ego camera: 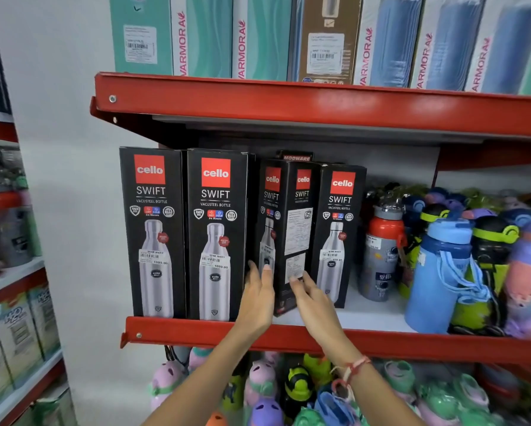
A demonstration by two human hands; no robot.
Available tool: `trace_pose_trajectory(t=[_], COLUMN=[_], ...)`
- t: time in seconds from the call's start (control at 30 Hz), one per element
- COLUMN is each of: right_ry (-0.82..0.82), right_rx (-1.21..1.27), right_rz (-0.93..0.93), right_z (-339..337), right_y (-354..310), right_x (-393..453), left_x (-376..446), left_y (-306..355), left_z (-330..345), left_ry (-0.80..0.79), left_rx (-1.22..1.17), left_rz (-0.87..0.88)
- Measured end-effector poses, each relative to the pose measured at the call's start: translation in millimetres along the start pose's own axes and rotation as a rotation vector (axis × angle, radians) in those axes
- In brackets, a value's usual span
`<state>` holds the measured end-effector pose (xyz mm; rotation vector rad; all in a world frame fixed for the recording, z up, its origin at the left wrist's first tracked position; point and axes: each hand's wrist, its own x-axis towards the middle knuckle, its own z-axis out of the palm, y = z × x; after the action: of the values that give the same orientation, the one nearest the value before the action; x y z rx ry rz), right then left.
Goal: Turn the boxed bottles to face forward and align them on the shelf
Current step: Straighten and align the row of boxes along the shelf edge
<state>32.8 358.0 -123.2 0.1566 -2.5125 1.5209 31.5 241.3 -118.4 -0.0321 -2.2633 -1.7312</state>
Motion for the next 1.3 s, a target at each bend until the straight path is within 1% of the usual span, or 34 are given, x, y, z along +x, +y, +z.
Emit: trace_pose_trajectory(t=[0.13, 0.23, 0.4, 0.53, 0.6, 0.8, 0.9, 1.03, 1.13, 1.3], right_ry=[-0.083, -0.105, -0.123, -0.143, -0.138, -0.152, -0.175, -0.171, -0.151, -0.118], right_rx=[0.156, 0.250, 0.334, 0.362, 0.377, 0.269, 0.160, 0.045, 0.014, -0.005], right_rz=[0.095, 0.135, 0.228, 0.223, 0.194, 0.063, 0.037, 0.000, -0.031, -0.058], right_z=[2, 7, 6, 2, 5, 7, 1, -3, -3, -5], right_y=[-2, -4, -4, -2, 1, 7, 11, 13, 13, 14], right_x=[13, 21, 38, 47, 43, 12, -3, -20, -30, -37], left_x=[1, -1, 6, 12, 11, -14, -28, -33, -29, -49], left_y=[-1, -2, 0, 4, 3, -4, -8, -12, -8, -13], left_z=[1, 5, 8, 6, 7, 4, -9, -23, -27, -39], left_ry=[-0.033, -0.033, -0.018, -0.046, -0.058, -0.067, -0.088, -0.136, -0.136, -0.181], left_rx=[-0.067, -0.096, -0.090, -0.095, -0.111, -0.143, -0.189, -0.237, -0.292, -0.203], left_rz=[-0.064, -0.087, -0.113, -0.197, -0.199, -0.123, -0.118, -0.176, -0.276, -0.142])
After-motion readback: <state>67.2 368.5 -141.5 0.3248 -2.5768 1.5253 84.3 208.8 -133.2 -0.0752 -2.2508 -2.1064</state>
